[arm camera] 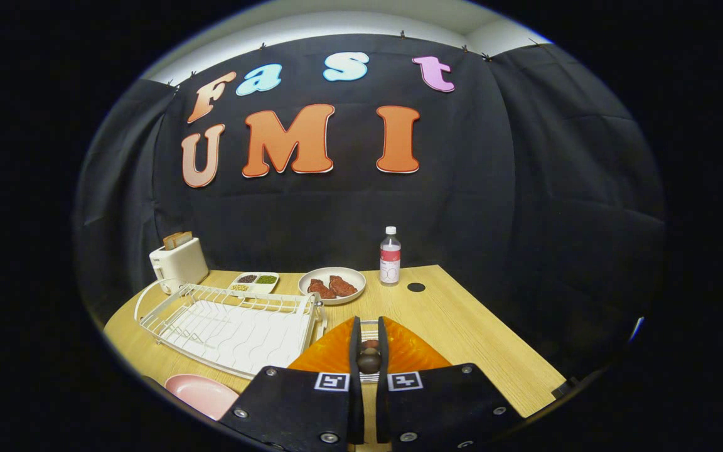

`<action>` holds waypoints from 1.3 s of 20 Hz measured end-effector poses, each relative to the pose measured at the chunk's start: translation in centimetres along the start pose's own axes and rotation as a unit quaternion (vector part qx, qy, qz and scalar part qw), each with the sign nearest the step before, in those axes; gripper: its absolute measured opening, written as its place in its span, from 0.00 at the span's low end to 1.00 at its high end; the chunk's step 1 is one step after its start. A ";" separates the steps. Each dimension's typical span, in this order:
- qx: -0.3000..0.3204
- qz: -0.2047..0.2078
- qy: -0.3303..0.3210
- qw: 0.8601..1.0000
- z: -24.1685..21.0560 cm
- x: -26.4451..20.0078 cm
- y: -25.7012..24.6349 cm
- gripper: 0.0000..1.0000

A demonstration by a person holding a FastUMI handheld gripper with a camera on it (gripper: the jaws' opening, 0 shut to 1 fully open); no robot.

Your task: Take the plate from the dish rack, then take the spoon from the basket and place it into the plate.

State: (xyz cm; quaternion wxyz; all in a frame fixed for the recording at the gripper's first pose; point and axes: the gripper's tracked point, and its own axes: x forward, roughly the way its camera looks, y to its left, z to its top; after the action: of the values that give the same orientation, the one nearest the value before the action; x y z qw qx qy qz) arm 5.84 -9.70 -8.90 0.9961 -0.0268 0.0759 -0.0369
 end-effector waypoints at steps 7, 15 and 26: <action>0.008 0.008 0.004 1.000 -1.3 -4.5 4.7 0.08; 0.004 0.033 0.016 0.999 -3.7 -7.4 11.1 0.08; 0.000 0.079 0.060 0.995 -9.4 -8.7 18.6 0.08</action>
State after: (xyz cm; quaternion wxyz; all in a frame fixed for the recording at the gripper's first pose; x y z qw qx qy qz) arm -2.84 9.08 -17.98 0.9896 -0.0181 0.1374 0.0399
